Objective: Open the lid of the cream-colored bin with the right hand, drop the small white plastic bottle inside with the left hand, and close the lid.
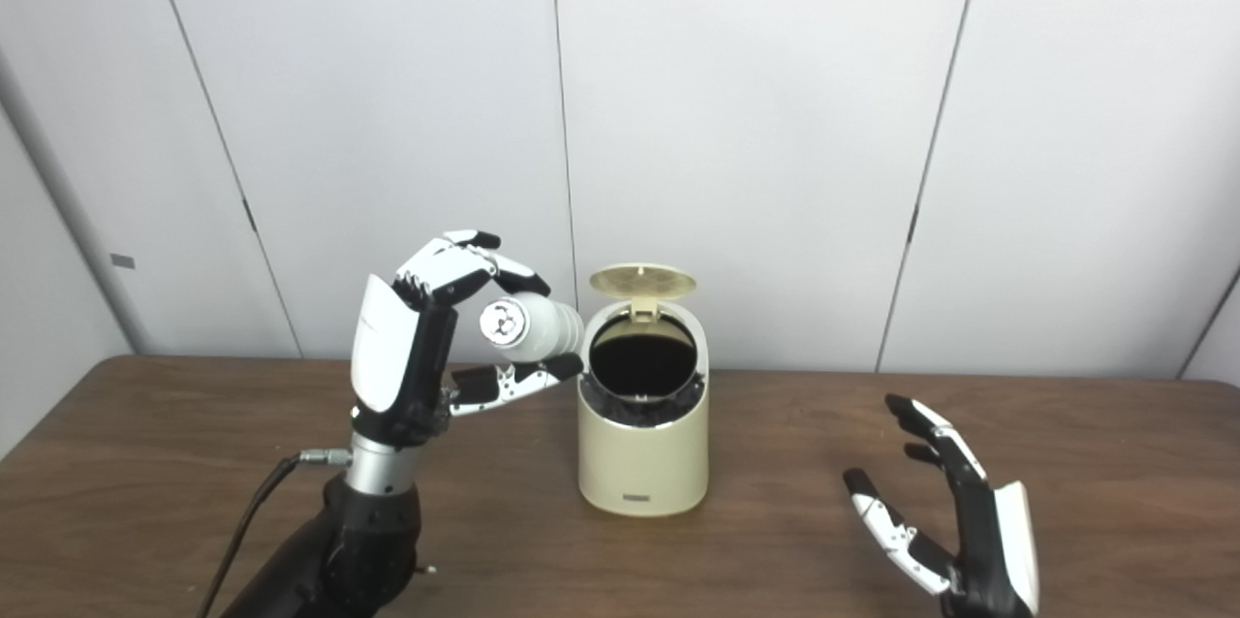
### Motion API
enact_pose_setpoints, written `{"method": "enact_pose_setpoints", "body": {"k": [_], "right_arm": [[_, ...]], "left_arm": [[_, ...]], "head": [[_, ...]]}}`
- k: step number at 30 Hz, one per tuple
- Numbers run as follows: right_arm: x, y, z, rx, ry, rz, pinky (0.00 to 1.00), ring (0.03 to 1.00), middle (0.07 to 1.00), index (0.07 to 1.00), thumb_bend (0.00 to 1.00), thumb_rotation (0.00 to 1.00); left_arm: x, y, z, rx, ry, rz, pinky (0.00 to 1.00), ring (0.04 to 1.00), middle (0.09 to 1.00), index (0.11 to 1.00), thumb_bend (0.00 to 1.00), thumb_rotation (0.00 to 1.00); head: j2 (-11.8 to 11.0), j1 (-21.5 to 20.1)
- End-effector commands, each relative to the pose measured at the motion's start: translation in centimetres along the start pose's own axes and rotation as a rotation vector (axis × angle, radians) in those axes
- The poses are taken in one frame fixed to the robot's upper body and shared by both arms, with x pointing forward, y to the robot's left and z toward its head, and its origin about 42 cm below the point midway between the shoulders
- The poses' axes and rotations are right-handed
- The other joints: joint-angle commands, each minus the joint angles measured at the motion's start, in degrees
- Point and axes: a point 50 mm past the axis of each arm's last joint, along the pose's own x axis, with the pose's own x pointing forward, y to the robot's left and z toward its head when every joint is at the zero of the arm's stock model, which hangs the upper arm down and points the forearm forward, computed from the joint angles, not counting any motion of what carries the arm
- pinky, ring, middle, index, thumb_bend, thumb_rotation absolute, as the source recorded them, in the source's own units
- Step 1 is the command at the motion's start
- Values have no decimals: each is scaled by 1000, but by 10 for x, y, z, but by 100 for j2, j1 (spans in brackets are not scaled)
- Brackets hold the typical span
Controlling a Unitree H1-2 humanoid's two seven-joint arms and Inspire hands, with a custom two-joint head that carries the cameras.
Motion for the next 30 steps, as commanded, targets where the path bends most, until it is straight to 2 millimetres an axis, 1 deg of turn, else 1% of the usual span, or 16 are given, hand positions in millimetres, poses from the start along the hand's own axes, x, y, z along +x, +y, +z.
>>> {"method": "enact_pose_setpoints", "body": {"k": [1, 3, 5, 7, 11, 14, 18, 20, 23, 26, 30], "right_arm": [[8, 3, 9, 23, -56, -22, 715, 800, 800, 783, 227, 370], [8, 3, 9, 25, -57, -26, 712, 799, 799, 782, 226, 375], [8, 3, 9, 22, -60, -29, 714, 799, 798, 782, 222, 357], [8, 3, 8, 14, -64, -29, 712, 798, 798, 784, 220, 361], [8, 4, 6, 13, -69, -32, 713, 794, 795, 784, 228, 385], [9, 6, 6, 26, -70, -35, 712, 794, 793, 778, 246, 432], [9, 8, 6, 22, -79, -39, 708, 793, 792, 776, 244, 408], [10, 9, 7, 16, -85, -43, 692, 783, 785, 771, 247, 414], [10, 10, 5, 19, -84, -42, 701, 787, 788, 775, 241, 380], [10, 11, 6, 16, -81, -42, 697, 787, 789, 778, 245, 432], [10, 13, 7, 14, -76, -42, 703, 792, 793, 783, 252, 445]], "left_arm": [[30, -1, 4, -30, -52, 77, 690, 473, 482, 482, 504, 0], [31, -6, 2, -37, -44, 81, 701, 473, 476, 493, 504, 0], [32, -11, 1, -35, -40, 80, 711, 474, 476, 493, 504, 0], [32, -15, 0, -36, -36, 79, 716, 473, 478, 488, 504, 0], [31, -22, -3, -43, -12, 72, 715, 473, 478, 488, 504, 0], [30, -28, -6, -45, 6, 63, 715, 473, 479, 486, 504, 0], [28, -33, -10, -47, 22, 54, 708, 473, 483, 478, 504, 0], [27, -36, -12, -46, 31, 50, 704, 473, 486, 472, 504, 0], [25, -40, -16, -41, 42, 40, 702, 473, 488, 468, 504, 0], [23, -43, -19, -43, 57, 29, 711, 473, 492, 462, 504, 0], [22, -45, -21, -53, 72, 22, 721, 473, 492, 461, 504, 0]], "head": [[-5, 2], [-8, -17], [-6, -37], [-1, -54], [0, -90], [-15, -132], [-25, -170], [-38, -194], [-42, -224], [-50, -254], [-49, -300]]}}
